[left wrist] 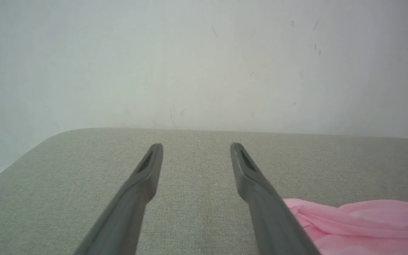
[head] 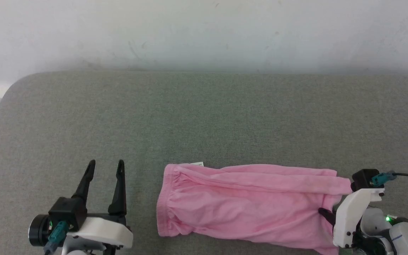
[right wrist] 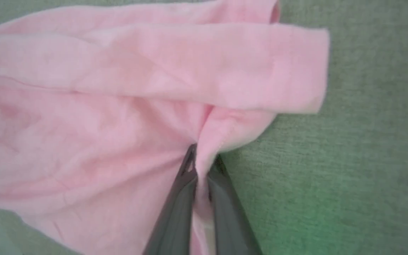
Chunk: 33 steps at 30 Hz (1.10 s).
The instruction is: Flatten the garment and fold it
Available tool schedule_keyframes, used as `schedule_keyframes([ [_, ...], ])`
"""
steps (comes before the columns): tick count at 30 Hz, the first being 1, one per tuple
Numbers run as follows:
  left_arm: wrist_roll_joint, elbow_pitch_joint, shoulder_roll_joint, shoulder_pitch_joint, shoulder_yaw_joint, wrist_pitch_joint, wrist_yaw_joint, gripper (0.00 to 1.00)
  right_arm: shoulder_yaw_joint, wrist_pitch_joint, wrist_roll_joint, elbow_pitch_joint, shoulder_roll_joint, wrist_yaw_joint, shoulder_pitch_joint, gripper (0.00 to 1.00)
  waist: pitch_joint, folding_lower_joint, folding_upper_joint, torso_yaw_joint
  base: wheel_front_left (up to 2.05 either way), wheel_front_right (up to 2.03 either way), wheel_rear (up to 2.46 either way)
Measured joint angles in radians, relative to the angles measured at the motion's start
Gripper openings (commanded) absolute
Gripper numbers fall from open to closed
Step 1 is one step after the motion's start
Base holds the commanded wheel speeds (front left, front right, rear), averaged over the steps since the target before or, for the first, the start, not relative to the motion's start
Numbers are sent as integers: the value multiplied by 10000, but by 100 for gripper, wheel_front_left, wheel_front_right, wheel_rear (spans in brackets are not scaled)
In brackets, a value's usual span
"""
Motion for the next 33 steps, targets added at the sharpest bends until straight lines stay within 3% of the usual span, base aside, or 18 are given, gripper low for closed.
schedule_keyframes([
  [9, 376, 10, -142, 300, 105, 0, -263, 100, 157, -1175, -81, -895, -481, 13, 458, 0, -267, 1, 1, -223, 0, 0, 0],
  [20, 497, 82, -320, 322, 155, 0, -435, 100, -2535, -982, -863, -1747, -1310, 13, 1892, 0, -395, 0, 0, -503, 0, 0, 0],
  [23, 499, 134, -378, 323, 186, 0, -487, 100, -2813, -767, -1035, -2257, -1294, 12, 1945, 0, -412, 1, 1, -559, 0, 0, 0],
  [28, 571, 249, -470, 322, 182, 0, -514, 100, -2125, -309, -1053, -3346, -761, 12, 1789, 0, -437, 0, 0, -557, 0, 0, 0],
  [33, 573, 378, -529, 293, 167, 0, -598, 100, -405, -130, -940, -4197, 117, 12, 1148, 0, -402, 1, 1, -446, 0, 0, 0],
])
